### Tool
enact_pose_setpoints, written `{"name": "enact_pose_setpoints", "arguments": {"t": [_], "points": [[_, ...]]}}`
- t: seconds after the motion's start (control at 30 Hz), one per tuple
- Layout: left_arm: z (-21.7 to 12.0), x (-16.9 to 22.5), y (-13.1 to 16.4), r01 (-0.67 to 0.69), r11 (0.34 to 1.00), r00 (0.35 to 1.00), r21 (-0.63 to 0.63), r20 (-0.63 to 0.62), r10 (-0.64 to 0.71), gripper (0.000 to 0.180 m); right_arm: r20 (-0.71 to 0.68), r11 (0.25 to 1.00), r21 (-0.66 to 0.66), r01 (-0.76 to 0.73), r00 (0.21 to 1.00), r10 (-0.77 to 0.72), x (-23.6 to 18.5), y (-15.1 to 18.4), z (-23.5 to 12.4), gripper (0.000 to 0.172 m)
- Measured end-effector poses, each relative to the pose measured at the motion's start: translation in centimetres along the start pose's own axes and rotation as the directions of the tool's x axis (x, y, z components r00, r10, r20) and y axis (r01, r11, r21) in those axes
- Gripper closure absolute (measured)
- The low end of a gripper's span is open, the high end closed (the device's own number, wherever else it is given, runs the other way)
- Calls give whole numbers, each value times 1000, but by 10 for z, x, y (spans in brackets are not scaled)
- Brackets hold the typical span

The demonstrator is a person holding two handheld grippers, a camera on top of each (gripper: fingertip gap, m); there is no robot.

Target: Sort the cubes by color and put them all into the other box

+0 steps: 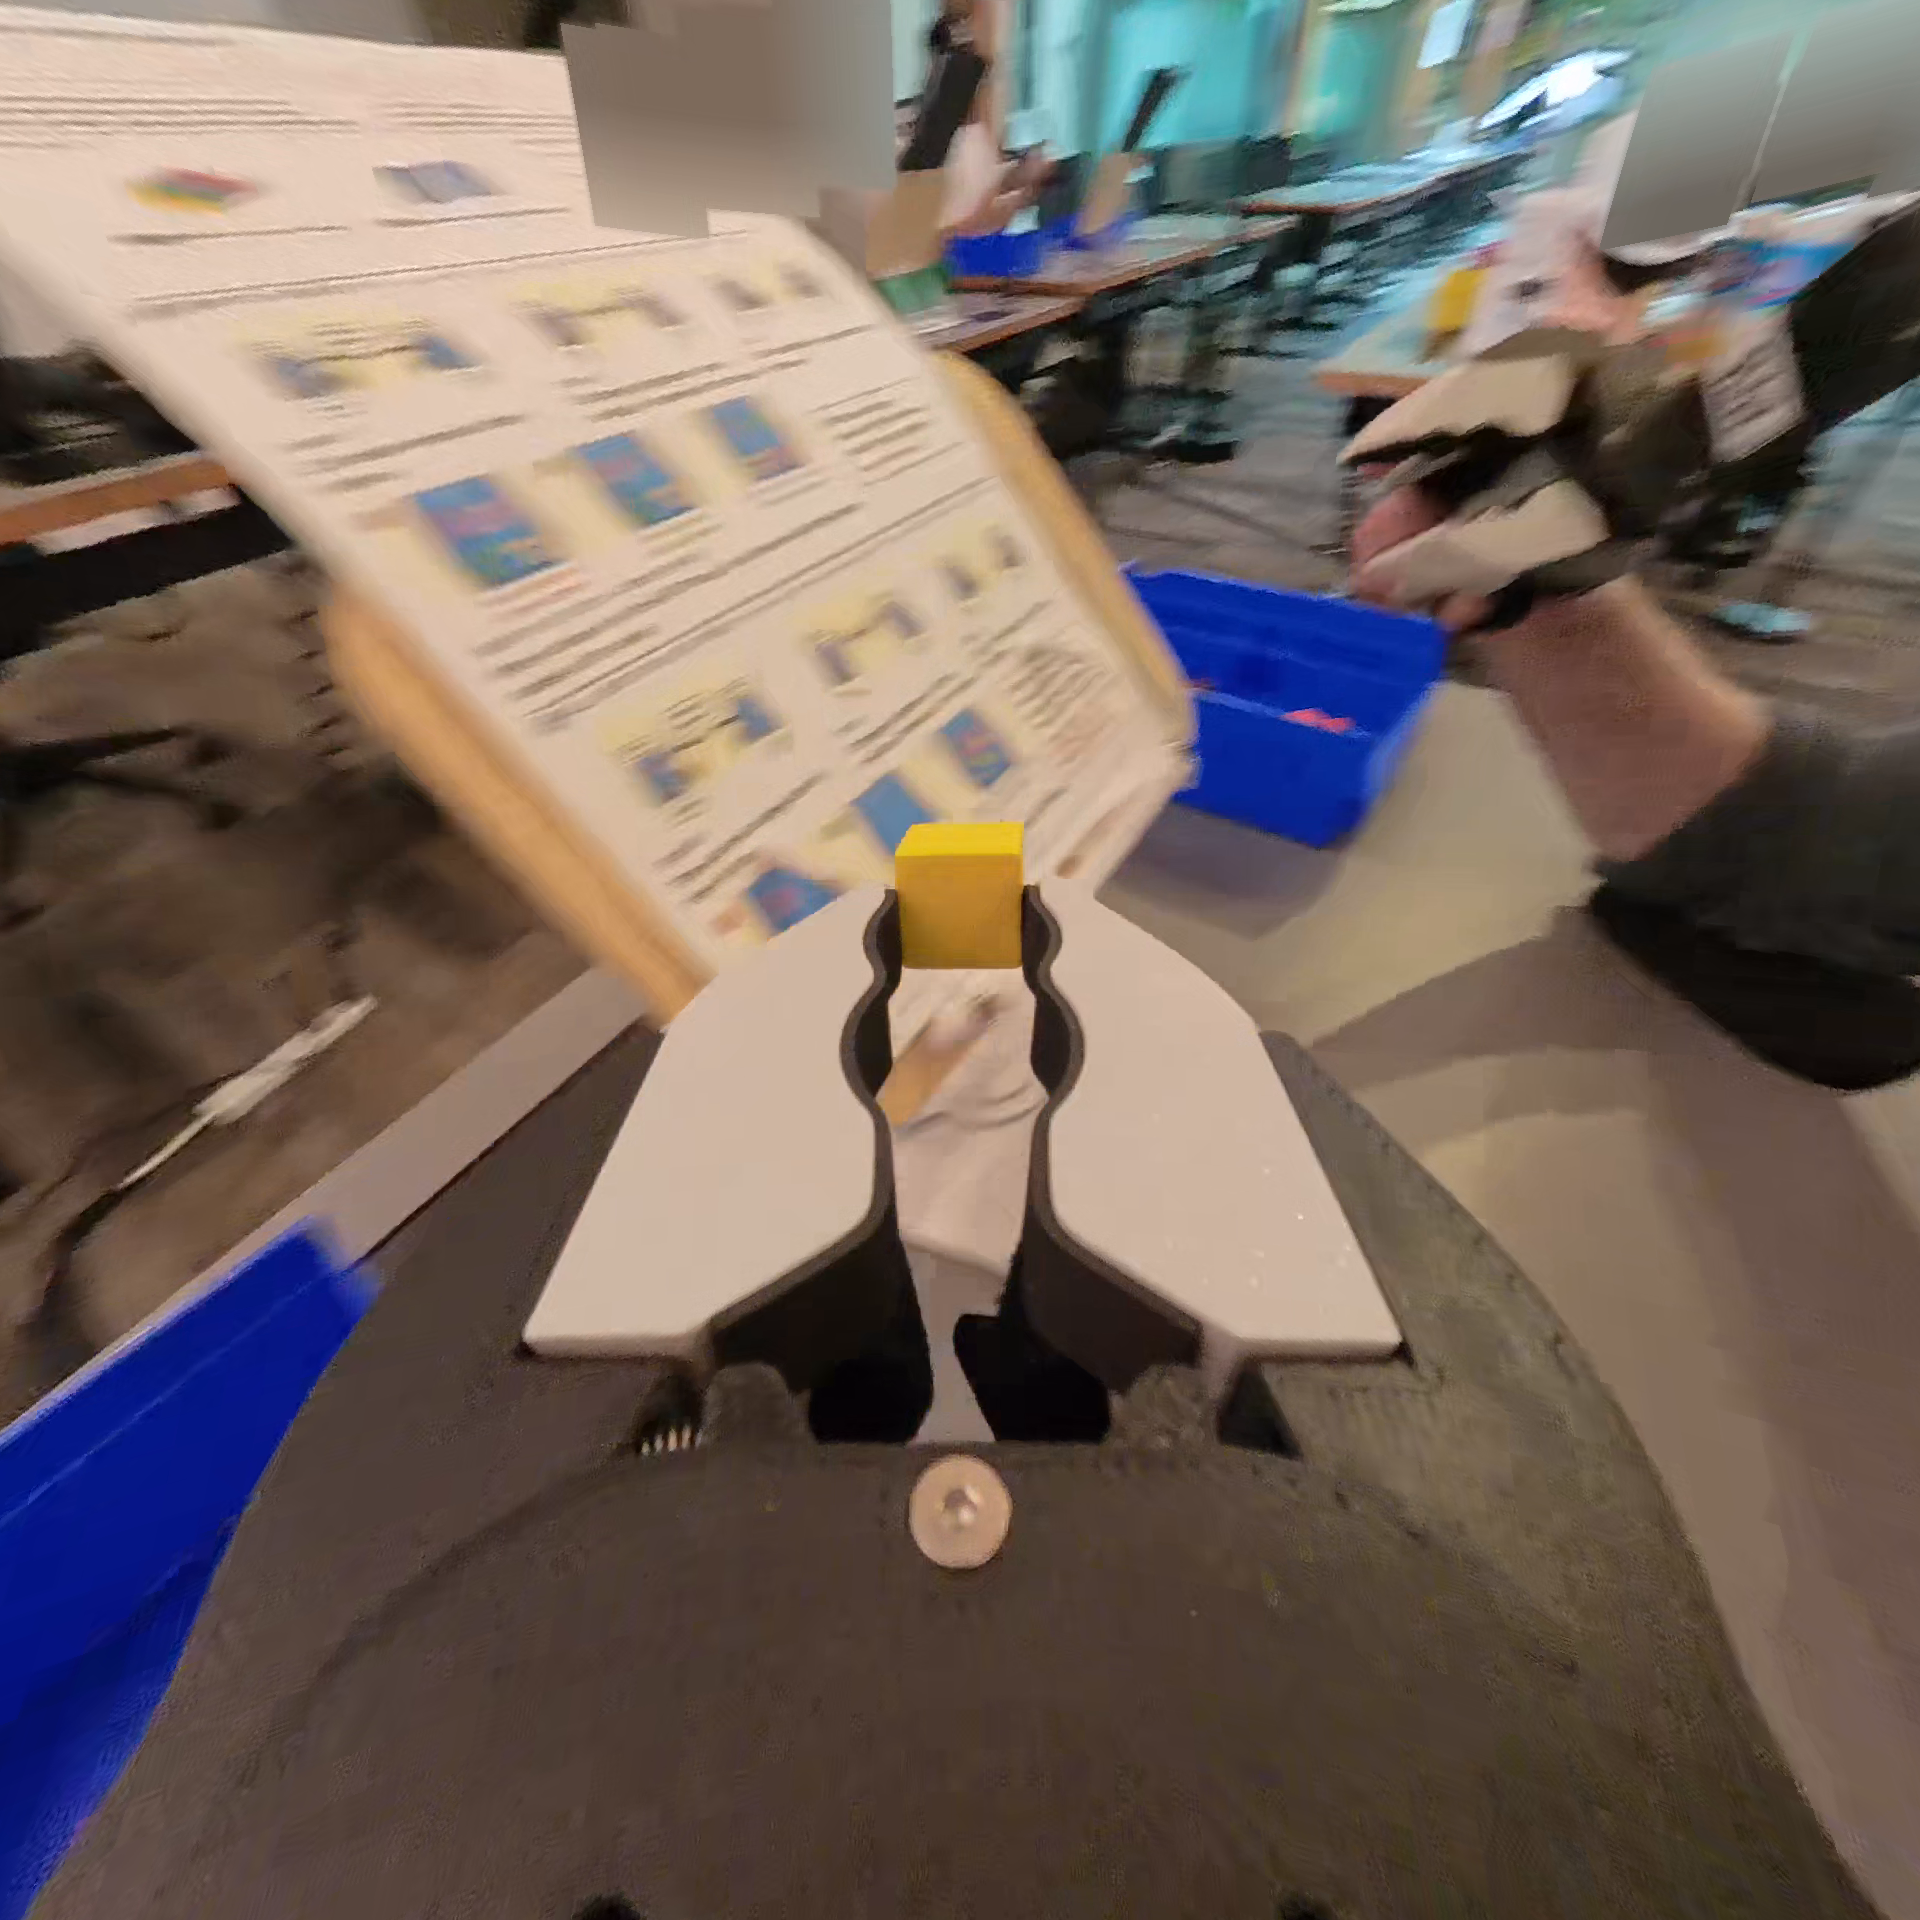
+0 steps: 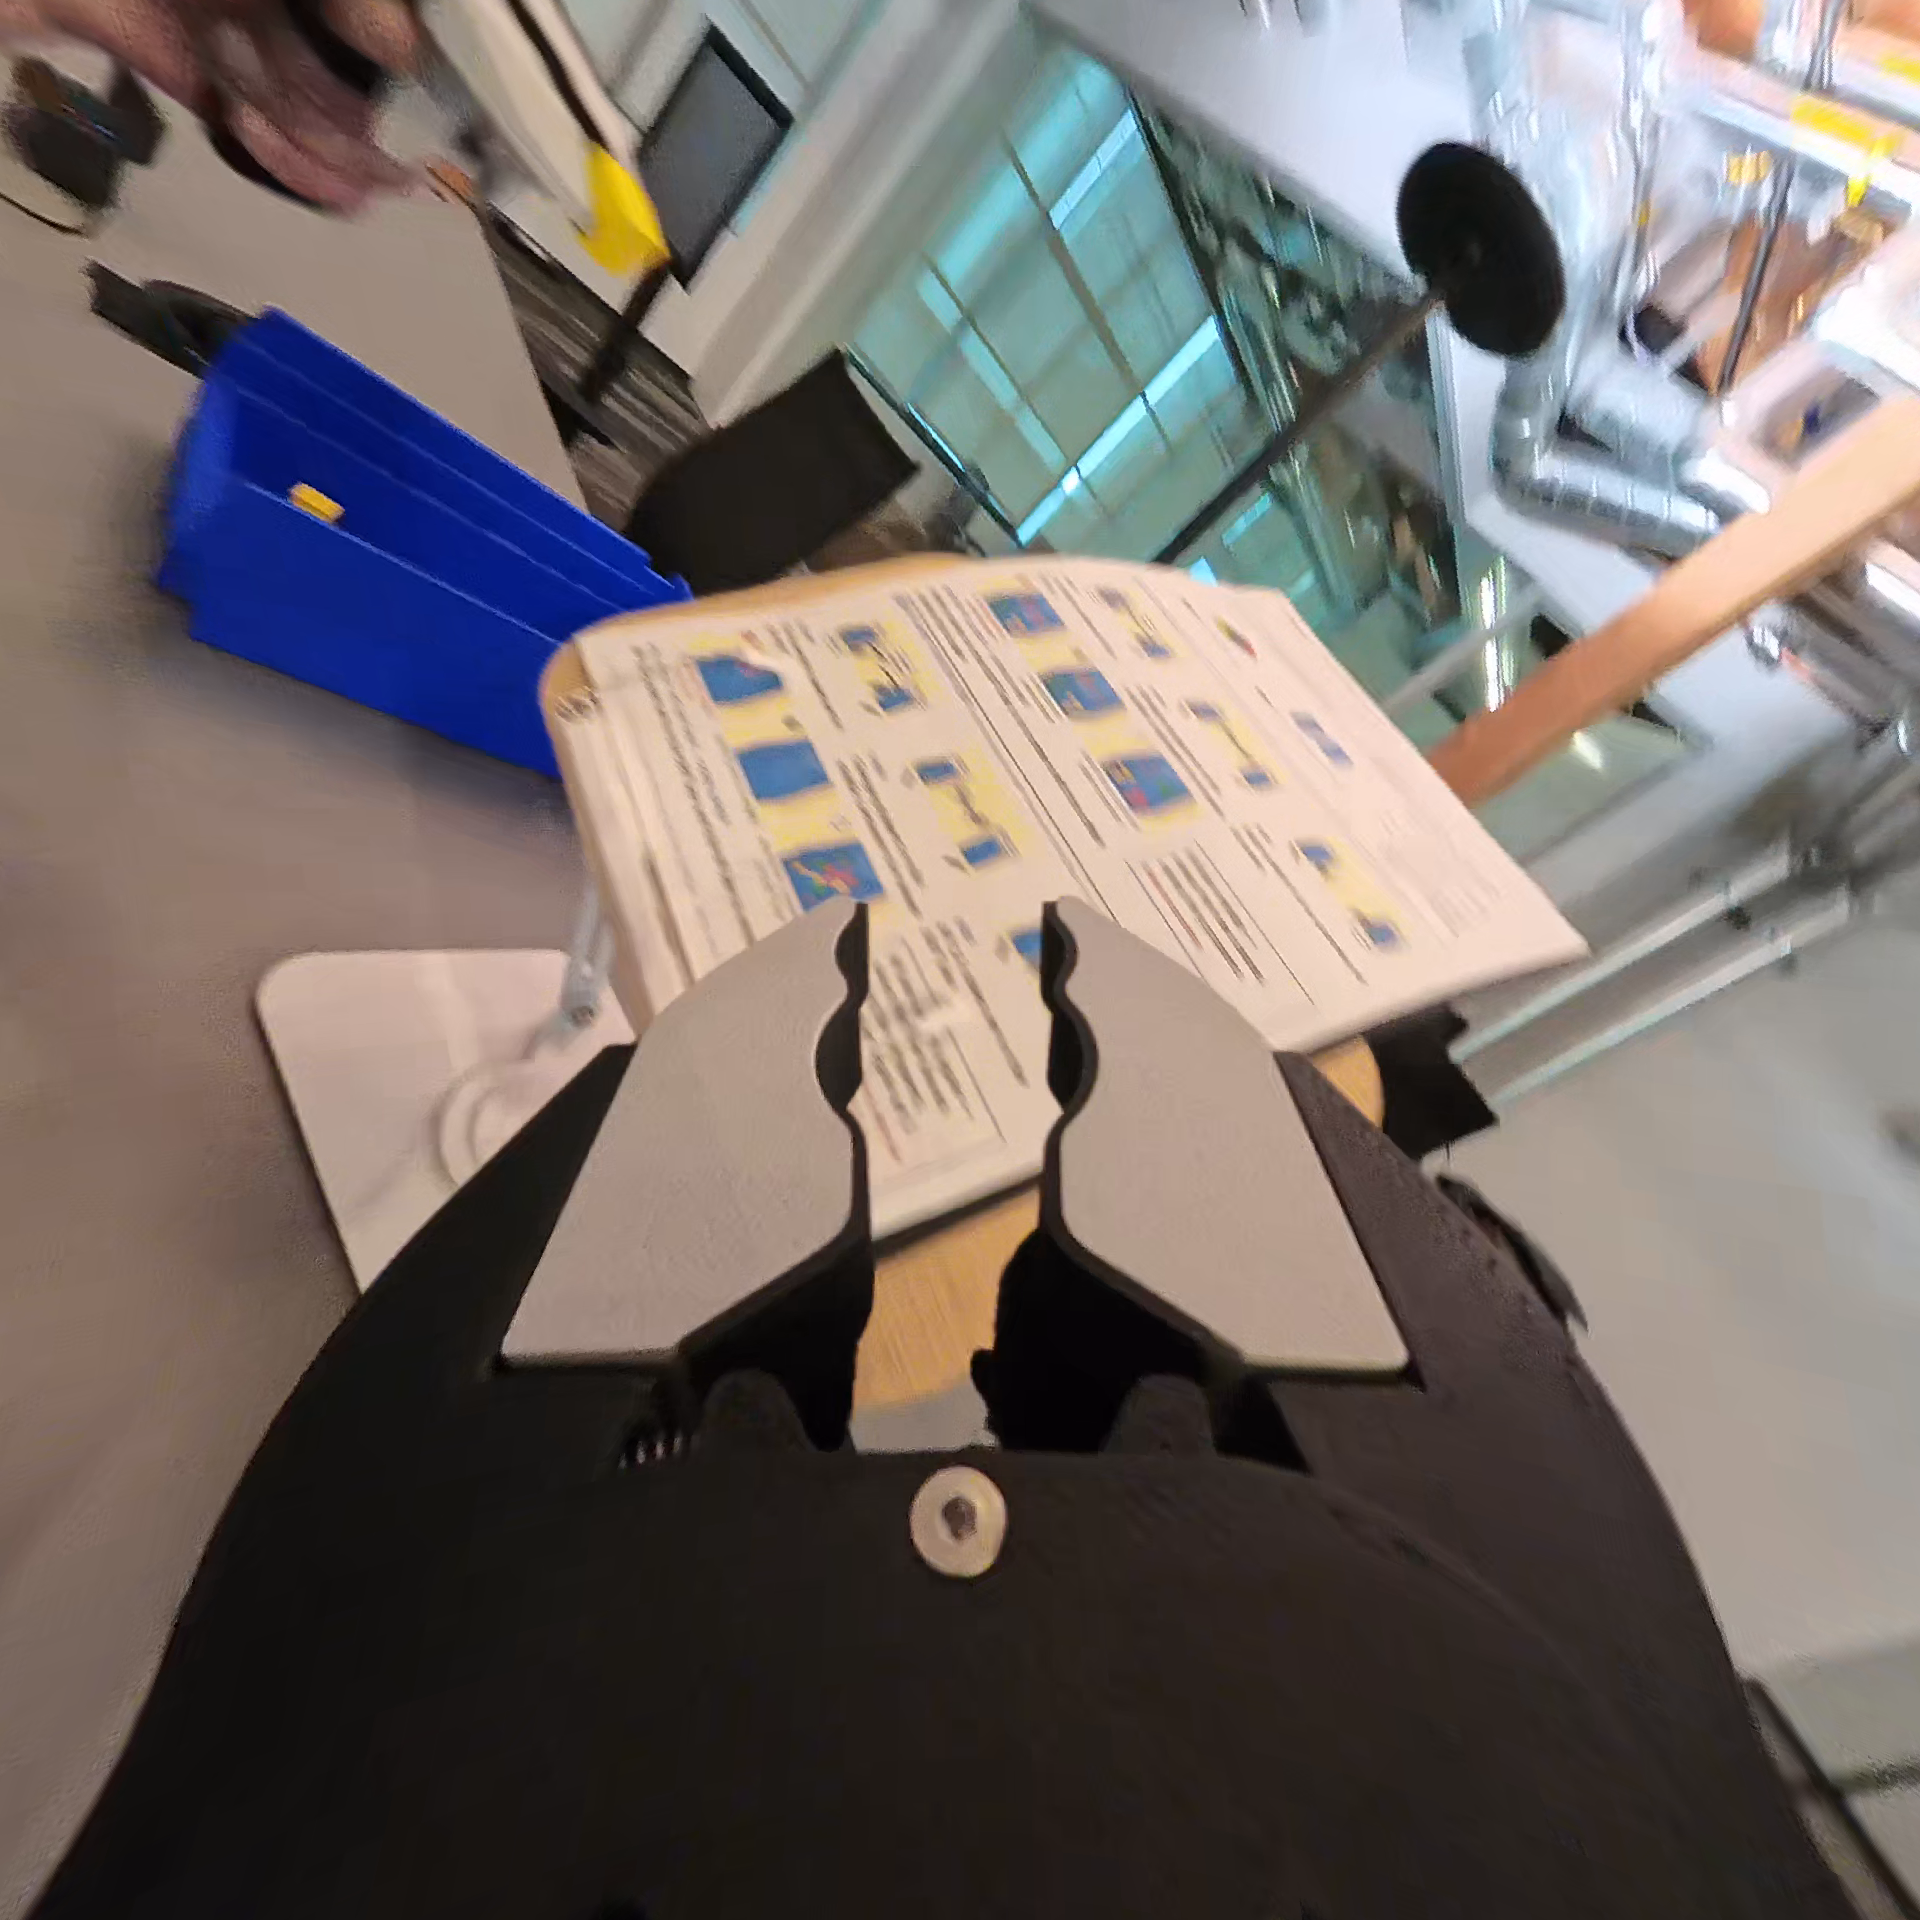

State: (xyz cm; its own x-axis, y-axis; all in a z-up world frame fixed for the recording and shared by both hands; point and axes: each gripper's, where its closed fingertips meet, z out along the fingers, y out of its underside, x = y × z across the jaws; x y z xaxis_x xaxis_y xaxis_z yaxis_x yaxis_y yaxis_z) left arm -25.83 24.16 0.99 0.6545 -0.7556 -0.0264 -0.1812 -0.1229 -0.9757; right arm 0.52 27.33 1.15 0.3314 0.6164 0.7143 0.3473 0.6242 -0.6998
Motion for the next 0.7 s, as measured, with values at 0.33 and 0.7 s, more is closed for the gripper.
{"name": "enact_pose_setpoints", "arguments": {"t": [0.33, 0.7], "points": [[112, 126, 8, 237, 969, 814, 68, -558, -160, 158, 87, 979, 174, 104, 989, -120, -89, -30, 36, 160], [134, 162, 22, 304, 953, 703, 4, -675, -222, 158, 60, 967, 172, 186, 978, -199, -100, -29, 41, 138]]}}
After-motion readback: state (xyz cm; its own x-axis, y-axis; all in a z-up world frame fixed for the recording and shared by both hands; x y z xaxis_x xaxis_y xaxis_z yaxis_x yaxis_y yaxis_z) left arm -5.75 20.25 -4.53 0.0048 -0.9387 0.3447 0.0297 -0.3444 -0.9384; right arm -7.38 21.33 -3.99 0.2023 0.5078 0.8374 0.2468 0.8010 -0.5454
